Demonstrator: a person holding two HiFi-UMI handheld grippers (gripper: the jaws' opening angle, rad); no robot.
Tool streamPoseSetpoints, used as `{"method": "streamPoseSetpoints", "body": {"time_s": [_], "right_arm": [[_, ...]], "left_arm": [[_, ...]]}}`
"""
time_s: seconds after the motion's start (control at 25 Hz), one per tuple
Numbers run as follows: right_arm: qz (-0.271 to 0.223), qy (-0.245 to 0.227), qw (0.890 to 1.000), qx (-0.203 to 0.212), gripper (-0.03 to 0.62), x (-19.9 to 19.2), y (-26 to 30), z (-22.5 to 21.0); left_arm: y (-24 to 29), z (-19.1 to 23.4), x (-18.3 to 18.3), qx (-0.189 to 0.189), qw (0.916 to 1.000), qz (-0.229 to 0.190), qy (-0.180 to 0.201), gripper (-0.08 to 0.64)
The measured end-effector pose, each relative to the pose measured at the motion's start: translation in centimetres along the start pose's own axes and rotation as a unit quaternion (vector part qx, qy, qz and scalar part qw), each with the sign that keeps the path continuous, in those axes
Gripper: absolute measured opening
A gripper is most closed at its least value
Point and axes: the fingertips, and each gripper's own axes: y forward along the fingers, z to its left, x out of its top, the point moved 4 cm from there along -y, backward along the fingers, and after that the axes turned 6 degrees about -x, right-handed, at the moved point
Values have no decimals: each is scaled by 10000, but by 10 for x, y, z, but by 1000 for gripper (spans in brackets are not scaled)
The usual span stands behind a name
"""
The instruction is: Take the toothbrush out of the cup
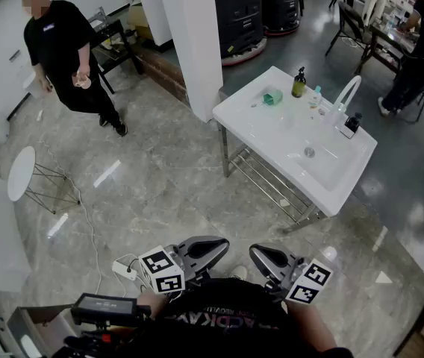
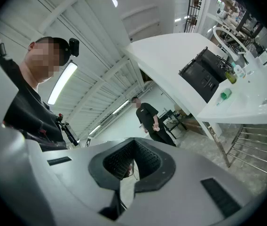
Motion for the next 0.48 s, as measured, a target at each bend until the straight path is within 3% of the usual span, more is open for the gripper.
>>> {"method": "streamPoseSetpoints", "body": {"time_s": [0.48], "right_arm": [[11,-58,10000,36,9,1,2,0]], "left_arm": [[-2,0,3,56,10000,-34,9,6]]}}
